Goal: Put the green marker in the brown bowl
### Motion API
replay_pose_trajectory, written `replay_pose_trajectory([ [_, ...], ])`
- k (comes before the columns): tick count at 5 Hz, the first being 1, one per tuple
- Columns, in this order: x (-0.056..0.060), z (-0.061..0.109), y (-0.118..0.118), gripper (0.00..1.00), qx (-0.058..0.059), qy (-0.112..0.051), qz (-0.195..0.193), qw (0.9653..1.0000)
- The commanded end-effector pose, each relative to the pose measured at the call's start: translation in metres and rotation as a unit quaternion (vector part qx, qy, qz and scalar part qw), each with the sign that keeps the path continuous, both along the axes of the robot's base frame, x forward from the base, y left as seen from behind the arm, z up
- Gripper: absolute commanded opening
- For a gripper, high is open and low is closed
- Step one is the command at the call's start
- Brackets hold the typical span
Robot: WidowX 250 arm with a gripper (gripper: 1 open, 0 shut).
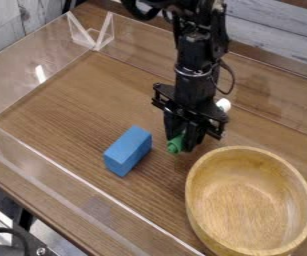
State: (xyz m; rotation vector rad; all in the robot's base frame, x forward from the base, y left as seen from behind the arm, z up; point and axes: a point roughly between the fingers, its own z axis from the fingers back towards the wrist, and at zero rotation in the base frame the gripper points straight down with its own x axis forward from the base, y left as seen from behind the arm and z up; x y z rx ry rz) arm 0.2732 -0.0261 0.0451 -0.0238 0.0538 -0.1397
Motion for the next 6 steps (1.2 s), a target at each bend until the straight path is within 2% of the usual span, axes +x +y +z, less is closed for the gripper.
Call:
replay_pose_trajectory([
  [1, 0.01, 0.029, -0.005, 0.0, 0.001, -0.042, -0.002, 0.9991],
  [6, -0.019, 0.047, -0.044, 0.0, 0.002, -0.06, -0.001, 0.9982],
])
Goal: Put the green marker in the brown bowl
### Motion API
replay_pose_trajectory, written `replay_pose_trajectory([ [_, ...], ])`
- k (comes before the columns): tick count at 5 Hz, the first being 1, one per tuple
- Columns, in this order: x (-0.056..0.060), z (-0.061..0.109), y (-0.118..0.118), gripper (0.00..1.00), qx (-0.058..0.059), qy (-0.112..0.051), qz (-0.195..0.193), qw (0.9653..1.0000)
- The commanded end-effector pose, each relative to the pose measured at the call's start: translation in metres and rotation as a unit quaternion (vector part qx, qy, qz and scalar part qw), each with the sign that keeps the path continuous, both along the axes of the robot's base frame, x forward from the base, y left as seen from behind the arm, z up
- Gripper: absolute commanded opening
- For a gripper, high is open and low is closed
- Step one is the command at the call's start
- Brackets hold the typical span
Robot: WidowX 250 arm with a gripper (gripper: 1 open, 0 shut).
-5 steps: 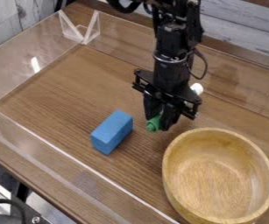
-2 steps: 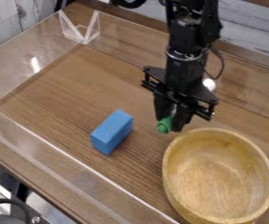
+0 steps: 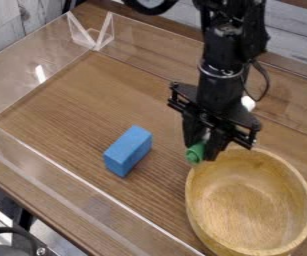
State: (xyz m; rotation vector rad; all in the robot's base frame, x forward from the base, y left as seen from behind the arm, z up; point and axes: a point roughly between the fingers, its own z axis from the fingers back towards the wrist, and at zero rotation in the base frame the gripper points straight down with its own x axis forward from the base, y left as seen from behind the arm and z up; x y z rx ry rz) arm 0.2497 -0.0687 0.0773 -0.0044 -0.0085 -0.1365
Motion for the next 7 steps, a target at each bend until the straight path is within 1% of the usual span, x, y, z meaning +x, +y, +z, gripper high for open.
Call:
replay_pose_trajectory([
  [1, -0.001, 0.015, -0.007, 0.0, -0.006, -0.031, -0.003, 0.9995],
  [3, -0.017, 0.016, -0.026, 0.0, -0.009, -0.034, -0.002, 0.9994],
  [4, -0.025, 0.014, -0.039, 0.0, -0.011, -0.036, -0.001, 0.9993],
  [5, -0.032, 0.008, -0.055, 0.0, -0.015, -0.038, 0.002, 0.9992],
  [6, -0.034, 0.005, -0.06, 0.0, -0.021, -0.042, 0.01, 0.9988],
  [7, -0.034, 0.005, -0.058, 0.0, -0.029, -0.042, 0.011, 0.9986],
])
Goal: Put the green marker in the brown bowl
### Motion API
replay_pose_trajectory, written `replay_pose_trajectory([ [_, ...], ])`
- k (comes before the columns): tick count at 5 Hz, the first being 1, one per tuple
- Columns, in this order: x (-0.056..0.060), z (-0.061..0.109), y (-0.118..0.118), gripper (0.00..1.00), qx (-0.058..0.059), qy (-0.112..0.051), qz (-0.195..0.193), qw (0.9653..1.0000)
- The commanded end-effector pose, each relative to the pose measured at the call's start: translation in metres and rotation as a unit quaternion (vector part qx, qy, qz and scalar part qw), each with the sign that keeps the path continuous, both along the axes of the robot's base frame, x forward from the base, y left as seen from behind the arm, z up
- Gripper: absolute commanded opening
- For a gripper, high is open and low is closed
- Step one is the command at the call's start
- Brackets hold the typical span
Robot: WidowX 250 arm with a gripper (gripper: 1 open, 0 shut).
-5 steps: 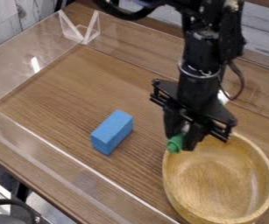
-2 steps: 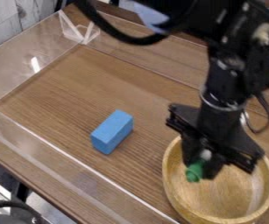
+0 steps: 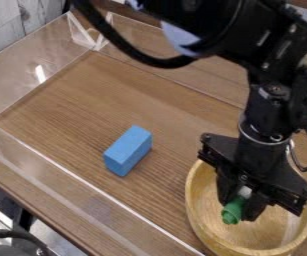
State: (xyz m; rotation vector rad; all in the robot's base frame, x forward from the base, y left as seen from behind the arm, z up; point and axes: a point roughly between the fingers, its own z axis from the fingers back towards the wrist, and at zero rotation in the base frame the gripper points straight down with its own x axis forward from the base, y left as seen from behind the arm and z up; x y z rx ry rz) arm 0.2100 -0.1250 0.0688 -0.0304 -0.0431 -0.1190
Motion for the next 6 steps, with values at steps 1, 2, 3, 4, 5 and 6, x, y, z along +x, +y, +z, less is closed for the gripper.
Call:
replay_pose_trajectory([
  [1, 0.0057, 0.0164, 0.0003, 0.0, -0.021, -0.026, 0.001, 0.9994],
  [2, 0.0057, 0.0185, 0.0025, 0.0, -0.028, -0.026, 0.001, 0.9993],
  [3, 0.006, 0.0191, 0.0051, 0.0, -0.034, -0.026, 0.0, 0.9991],
  [4, 0.0065, 0.0193, 0.0072, 0.0, -0.04, -0.027, -0.002, 0.9989],
  [5, 0.0066, 0.0195, 0.0083, 0.0, -0.044, -0.026, -0.004, 0.9987],
  [6, 0.0063, 0.0202, 0.0086, 0.0, -0.048, -0.024, -0.005, 0.9985],
])
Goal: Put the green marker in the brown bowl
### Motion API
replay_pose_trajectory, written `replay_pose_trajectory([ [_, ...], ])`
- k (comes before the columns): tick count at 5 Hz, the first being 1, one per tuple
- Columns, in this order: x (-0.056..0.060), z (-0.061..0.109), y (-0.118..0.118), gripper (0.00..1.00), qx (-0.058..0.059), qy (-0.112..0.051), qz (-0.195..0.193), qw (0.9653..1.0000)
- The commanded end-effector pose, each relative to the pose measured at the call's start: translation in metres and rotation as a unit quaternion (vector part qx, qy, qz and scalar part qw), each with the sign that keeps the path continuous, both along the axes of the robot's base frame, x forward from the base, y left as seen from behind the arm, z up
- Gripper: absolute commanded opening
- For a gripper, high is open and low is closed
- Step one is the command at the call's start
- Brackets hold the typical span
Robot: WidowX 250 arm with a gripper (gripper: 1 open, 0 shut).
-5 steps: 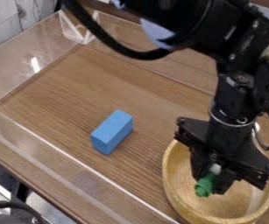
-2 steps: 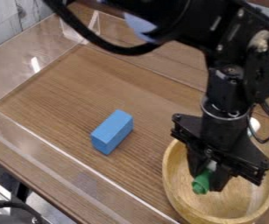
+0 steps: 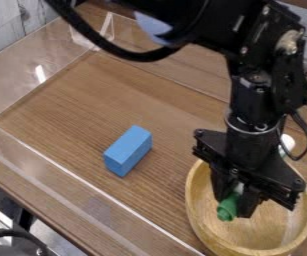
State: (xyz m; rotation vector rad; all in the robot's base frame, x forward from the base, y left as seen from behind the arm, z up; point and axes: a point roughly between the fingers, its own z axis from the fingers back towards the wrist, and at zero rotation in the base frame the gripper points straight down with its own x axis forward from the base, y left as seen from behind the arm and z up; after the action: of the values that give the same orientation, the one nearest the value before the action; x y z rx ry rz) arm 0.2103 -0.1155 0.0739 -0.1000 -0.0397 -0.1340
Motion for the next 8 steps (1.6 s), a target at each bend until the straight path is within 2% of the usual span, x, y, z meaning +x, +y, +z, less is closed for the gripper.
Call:
replay_pose_trajectory([
  [1, 0.006, 0.0129, 0.0003, 0.0, -0.015, -0.025, 0.009, 0.9995],
  [8, 0.0119, 0.0052, 0.004, 0.0, -0.02, -0.007, 0.041, 0.9989],
])
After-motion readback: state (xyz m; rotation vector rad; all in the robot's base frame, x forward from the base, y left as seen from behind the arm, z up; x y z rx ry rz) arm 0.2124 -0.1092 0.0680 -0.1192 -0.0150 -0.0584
